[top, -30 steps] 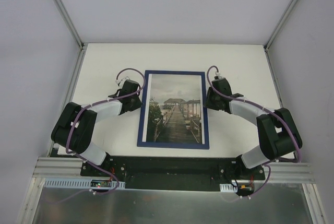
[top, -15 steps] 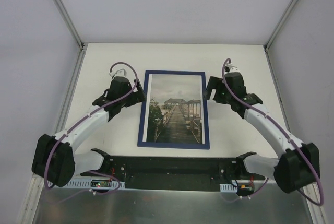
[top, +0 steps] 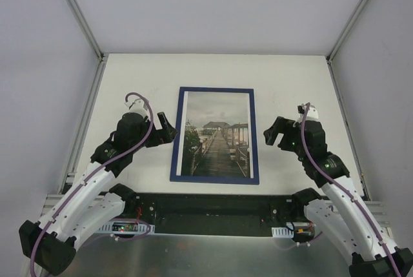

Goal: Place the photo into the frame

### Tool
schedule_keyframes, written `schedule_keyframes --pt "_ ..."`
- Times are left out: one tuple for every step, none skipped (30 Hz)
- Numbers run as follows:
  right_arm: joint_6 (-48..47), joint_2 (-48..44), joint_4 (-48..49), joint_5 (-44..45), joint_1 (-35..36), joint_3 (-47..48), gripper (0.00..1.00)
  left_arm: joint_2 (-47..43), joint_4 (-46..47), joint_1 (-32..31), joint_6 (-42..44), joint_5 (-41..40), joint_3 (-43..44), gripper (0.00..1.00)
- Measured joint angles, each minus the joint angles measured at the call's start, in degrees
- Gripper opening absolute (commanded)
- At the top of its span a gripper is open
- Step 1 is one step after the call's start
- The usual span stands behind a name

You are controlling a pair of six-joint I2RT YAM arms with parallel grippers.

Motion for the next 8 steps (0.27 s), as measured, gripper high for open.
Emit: schedule_keyframes --pt "0.00 -0.42 -0.24 0.00 0.00 -0.33 0.96 -0.61 -0.61 0.00 -0.02 -0.09 -0.24 0.99" --pt "-0.02 -0.79 -0.79 0.04 -0.04 -0.50 0.96 -0.94 -1.11 0.00 -0.02 -0.13 -0.37 0.99" --pt "-0.04 -0.87 -0.98 0.04 -0.04 -0.55 0.96 -0.96 -1.53 0.00 -0.04 -0.17 -0.39 0.99" --pt "-0.04 -0.90 -1.05 0.04 -0.04 -0.55 0.96 -0.85 -1.70 0.00 -0.04 -0.20 -0.39 0.99" --pt "-0.04 -0.87 -1.05 0.04 -0.04 -0.55 0.96 -0.66 -1.81 0.00 -0.04 -0.20 -0.39 0.99" --pt "-0.07 -0.76 -1.11 0.02 -0.04 -0.55 0.96 -0.39 -1.86 0.00 -0.04 -0.20 -0.39 0.99" --pt "-0.07 -0.72 -1.16 0.02 -0.04 -0.55 0.96 -0.09 -1.95 0.00 -0.02 -0.17 -0.39 0.99" --pt "-0.07 -0.68 -1.16 0.02 -0.07 -0.55 0.96 0.15 -2.03 0.00 -0.02 -0.17 -0.39 0.99"
